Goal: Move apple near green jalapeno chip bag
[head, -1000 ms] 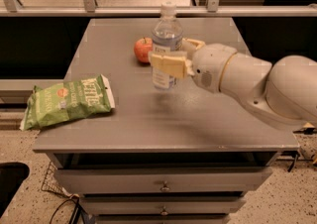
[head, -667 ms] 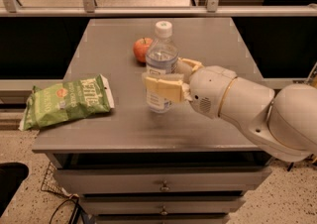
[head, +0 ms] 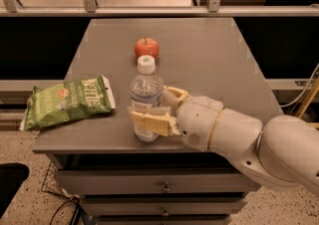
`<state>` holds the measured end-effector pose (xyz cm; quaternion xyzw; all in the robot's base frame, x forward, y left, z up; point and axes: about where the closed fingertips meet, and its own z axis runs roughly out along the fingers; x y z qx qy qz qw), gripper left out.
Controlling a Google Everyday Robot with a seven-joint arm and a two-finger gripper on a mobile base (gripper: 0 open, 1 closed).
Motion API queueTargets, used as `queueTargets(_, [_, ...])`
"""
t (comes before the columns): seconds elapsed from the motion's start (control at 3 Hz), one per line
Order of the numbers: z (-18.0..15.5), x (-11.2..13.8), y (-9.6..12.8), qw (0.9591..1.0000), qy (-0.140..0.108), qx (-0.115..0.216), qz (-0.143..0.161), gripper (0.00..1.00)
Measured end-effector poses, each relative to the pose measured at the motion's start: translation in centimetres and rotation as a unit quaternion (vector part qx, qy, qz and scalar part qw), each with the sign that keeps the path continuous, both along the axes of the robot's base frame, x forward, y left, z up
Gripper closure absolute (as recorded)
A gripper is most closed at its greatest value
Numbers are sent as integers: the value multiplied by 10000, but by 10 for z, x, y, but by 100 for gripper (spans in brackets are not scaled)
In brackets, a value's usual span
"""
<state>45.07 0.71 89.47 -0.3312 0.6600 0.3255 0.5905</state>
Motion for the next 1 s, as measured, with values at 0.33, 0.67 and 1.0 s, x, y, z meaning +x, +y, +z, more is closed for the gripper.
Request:
queueTargets(0.33, [-1, -2, 2, 10000, 13, -14, 23, 58])
queueTargets(0.67, [-1, -2, 2, 10000, 13, -15, 24, 36])
queueTargets(1.0, [0, -2, 4, 10000, 9, -22, 39, 12])
